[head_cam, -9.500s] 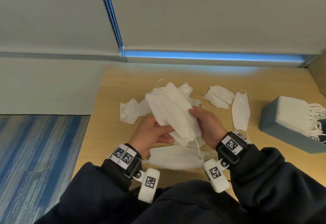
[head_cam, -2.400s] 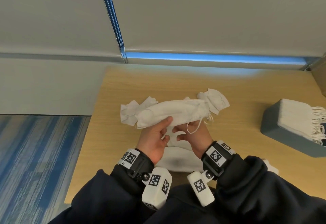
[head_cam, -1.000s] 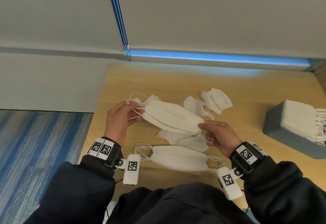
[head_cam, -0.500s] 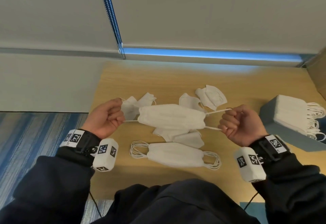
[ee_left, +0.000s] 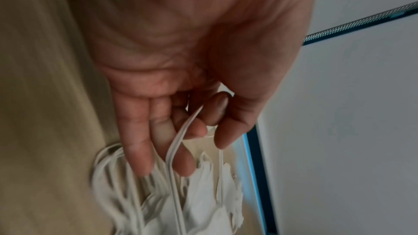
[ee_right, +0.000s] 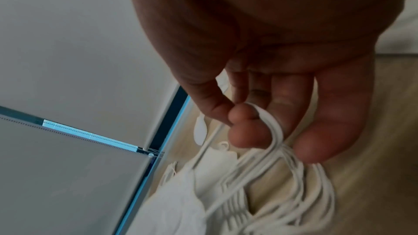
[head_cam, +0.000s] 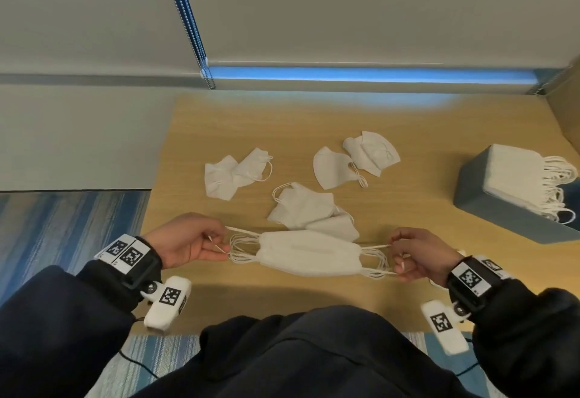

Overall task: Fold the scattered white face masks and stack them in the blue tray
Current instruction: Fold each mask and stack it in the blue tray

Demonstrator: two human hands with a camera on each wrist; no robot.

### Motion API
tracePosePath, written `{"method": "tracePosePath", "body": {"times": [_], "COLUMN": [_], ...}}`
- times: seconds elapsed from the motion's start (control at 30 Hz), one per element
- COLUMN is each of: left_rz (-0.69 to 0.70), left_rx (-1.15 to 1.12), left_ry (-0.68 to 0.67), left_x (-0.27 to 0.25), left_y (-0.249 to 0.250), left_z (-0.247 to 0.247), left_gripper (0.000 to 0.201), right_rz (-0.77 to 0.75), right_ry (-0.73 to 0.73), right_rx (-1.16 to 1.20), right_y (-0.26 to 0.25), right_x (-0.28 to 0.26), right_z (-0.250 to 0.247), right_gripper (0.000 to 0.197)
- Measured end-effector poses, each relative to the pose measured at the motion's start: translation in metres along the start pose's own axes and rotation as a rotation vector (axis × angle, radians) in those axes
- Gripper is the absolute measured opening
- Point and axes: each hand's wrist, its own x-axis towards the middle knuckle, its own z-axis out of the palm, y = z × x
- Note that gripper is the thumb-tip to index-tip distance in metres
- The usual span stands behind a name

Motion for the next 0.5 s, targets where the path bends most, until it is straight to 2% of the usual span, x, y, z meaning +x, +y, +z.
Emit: {"method": "tracePosePath", "body": {"times": [0.07, 0.17, 0.27, 0.33, 0.4, 0.47, 0.5], "left_rz": [-0.006, 0.008, 0.025, 0.048, 0.091, 0.202, 0.282], "left_rx": [0.004, -0.031, 0.079, 0.252, 0.527, 0.846, 0.966], "left_ry": [0.007, 0.034, 0.064, 0.080, 0.132, 0.233, 0.289], "left_x": [0.004, 0.005, 0.007, 0.005, 0.002, 0.000, -0.001], "left_y": [-0.006, -0.011, -0.015, -0.014, -0.008, 0.003, 0.008], "left_z": [0.003, 0.010, 0.014, 0.015, 0.013, 0.011, 0.012], "left_gripper": [0.032, 0.011, 0.026, 0.028, 0.027, 0.031, 0.039], "right_rz": [-0.001, -0.018, -0.036, -0.046, -0.064, -0.137, -0.199], "right_ry": [0.001, 0.016, 0.021, 0.016, 0.031, 0.100, 0.155], "right_rx": [-0.009, -0.014, 0.014, 0.045, 0.028, -0.084, -0.168], "right_y": [0.002, 0.005, 0.007, 0.008, 0.007, 0.007, 0.005], "right_x": [0.000, 0.000, -0.002, -0.005, -0.007, -0.008, -0.008], "right_z": [0.007, 0.013, 0.014, 0.013, 0.012, 0.011, 0.012], "right_gripper": [0.011, 0.010, 0.009, 0.010, 0.015, 0.018, 0.019]}}
